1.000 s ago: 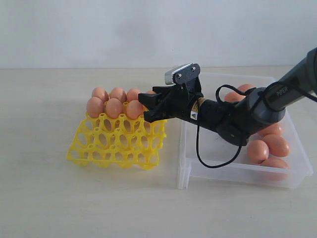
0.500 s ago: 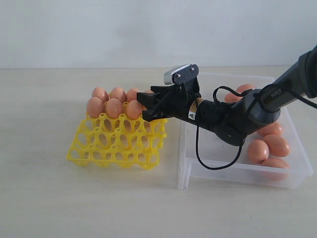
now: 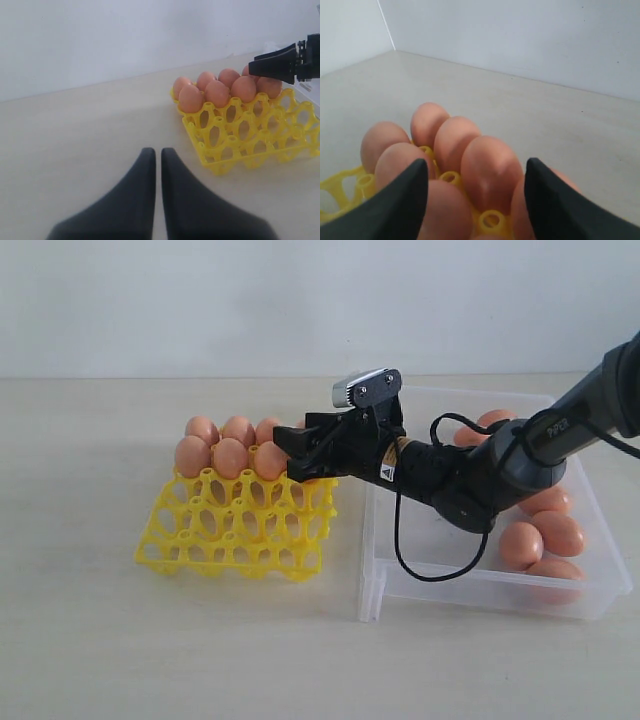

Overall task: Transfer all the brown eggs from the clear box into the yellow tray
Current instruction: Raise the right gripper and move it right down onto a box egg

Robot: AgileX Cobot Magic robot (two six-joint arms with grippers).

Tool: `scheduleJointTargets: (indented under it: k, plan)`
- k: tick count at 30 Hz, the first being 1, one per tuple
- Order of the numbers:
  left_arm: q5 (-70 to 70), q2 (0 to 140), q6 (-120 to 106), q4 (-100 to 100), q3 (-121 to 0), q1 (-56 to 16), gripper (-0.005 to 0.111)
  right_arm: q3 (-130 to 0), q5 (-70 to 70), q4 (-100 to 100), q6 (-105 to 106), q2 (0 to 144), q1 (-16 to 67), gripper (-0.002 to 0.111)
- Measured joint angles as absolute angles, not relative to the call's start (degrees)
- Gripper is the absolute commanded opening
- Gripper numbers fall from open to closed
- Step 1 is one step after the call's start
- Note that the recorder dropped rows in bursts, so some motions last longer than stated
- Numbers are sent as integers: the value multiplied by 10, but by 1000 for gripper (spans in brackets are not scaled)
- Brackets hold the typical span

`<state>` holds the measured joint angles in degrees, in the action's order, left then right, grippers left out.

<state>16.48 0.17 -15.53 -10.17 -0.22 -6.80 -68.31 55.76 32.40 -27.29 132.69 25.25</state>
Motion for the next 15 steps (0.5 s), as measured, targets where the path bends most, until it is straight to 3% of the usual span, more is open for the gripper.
scheduleJointTargets:
  k: [9, 12, 15]
  plan:
    - [165, 2, -155, -102, -2, -68, 4, -679, 544, 316, -322, 1306, 252, 51]
    - [165, 2, -155, -102, -2, -68, 4, -679, 539, 332, -341, 1267, 252, 35]
    - [165, 2, -155, -102, -2, -68, 4, -679, 534, 378, -367, 1214, 251, 2]
